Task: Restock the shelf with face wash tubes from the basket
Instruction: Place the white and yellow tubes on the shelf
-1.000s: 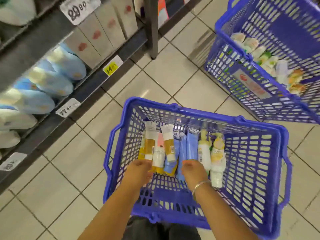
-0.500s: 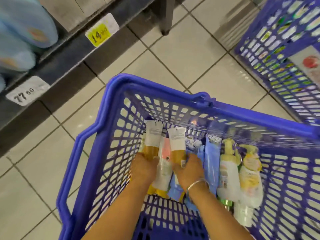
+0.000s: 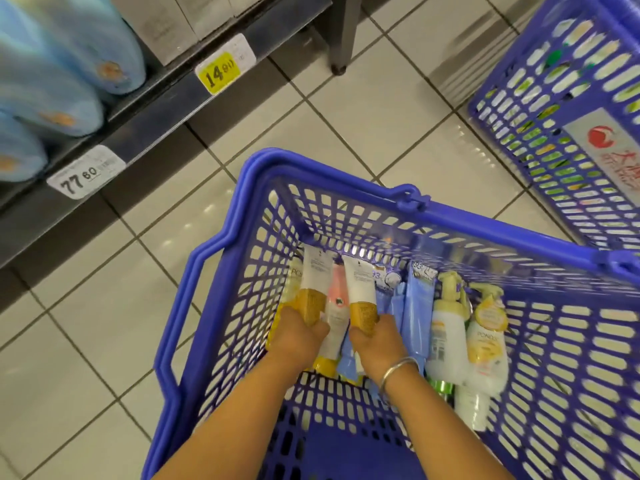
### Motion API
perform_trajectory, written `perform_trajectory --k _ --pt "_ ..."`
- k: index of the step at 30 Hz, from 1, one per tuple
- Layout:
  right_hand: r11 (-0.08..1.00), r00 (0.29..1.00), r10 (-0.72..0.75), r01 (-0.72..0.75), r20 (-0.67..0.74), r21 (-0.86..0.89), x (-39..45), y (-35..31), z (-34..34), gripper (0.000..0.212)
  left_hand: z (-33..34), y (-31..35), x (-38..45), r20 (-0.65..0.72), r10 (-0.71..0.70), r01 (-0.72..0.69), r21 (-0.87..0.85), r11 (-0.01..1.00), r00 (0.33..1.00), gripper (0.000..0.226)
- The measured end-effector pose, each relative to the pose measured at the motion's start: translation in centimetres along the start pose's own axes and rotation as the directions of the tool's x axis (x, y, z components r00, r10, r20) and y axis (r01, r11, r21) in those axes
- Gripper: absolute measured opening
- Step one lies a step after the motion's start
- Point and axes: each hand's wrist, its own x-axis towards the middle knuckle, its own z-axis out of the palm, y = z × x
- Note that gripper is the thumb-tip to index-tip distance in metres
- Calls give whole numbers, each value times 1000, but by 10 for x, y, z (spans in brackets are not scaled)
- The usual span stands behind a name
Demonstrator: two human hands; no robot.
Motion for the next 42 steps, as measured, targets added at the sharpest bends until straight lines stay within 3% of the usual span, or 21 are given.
perform_trajectory --k 2,7,11,15,22,30,34,36,38,42 --pt "996 999 -31 34 -29 87 -25 -4 -9 23 -8 4 -29 37 41 -39 -40 998 998 29" --pt "965 998 -37 49 -52 258 -105 -32 -38 36 -43 18 -119 108 253 -205 -333 921 961 21" --pt "939 992 -87 112 -92 325 -183 -78 -66 34 -88 41 -202 62 288 -224 -482 847 956 29" --pt "886 963 -237 269 -128 378 -268 -144 -91 27 -143 77 -275 -19 370 -308 -594 743 929 33" --pt "750 876 -447 477 -180 459 -390 -238 -123 14 -232 129 -394 -93 491 -426 -652 627 866 25" --pt "628 729 -682 542 58 558 -541 -293 -158 15 -301 123 -546 -233 599 -501 -801 329 766 34" --pt "569 614 -771 543 170 618 -618 -301 -162 14 -315 107 -617 -300 552 -438 -889 134 778 55" --pt "549 584 -787 516 199 658 -655 -302 -160 25 -320 96 -651 -340 527 -450 -888 91 778 55" --pt "530 553 -801 472 232 705 -687 -301 -158 20 -325 84 -686 -374 519 -458 -888 39 769 50" --pt "525 441 -832 431 336 734 -744 -301 -153 32 -341 54 -753 -504 513 -530 -841 -110 694 42"
